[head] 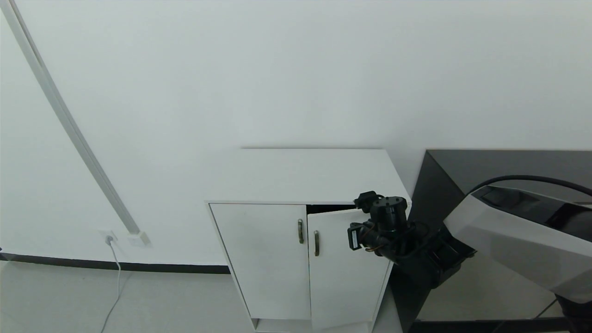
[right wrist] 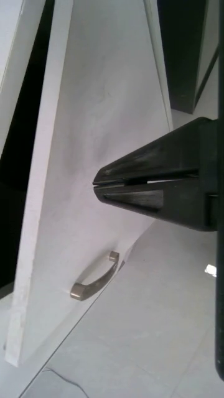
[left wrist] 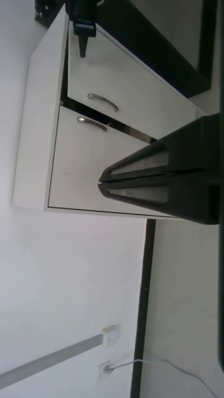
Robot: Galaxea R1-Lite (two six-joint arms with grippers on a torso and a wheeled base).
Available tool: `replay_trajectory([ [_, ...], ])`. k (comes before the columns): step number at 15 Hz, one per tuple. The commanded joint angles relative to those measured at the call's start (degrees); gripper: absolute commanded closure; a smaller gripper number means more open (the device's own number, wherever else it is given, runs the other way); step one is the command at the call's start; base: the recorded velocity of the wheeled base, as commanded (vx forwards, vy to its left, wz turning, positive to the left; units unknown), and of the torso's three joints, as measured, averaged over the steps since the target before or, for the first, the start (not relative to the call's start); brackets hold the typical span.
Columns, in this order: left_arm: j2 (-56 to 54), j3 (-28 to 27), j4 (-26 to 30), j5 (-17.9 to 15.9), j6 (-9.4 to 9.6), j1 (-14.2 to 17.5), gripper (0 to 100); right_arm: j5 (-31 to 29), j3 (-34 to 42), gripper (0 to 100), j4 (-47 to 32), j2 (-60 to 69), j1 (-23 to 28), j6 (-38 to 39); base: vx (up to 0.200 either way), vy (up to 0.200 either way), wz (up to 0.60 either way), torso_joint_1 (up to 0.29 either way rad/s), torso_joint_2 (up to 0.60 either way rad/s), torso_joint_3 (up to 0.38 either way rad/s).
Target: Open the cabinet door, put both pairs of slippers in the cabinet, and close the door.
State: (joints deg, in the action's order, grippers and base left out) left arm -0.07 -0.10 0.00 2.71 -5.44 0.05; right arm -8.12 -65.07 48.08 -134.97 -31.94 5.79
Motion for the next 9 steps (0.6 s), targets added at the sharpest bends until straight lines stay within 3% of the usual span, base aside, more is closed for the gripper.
replay_trajectory([
  [1, 0.07, 0.01, 0.00, 0.02, -0.01, 0.04, 100, -0.05, -1.02, 100, 0.08, -0.90, 0.12, 0.01, 0.000, 0.000, 0.00, 0.000, 0.00, 0.000],
  [9, 0.07, 0.01, -0.09, 0.02, -0.01, 0.04, 100, -0.05, -5.06, 100, -0.09, -2.40, 0.91, -0.08, 0.000, 0.000, 0.00, 0.000, 0.00, 0.000],
])
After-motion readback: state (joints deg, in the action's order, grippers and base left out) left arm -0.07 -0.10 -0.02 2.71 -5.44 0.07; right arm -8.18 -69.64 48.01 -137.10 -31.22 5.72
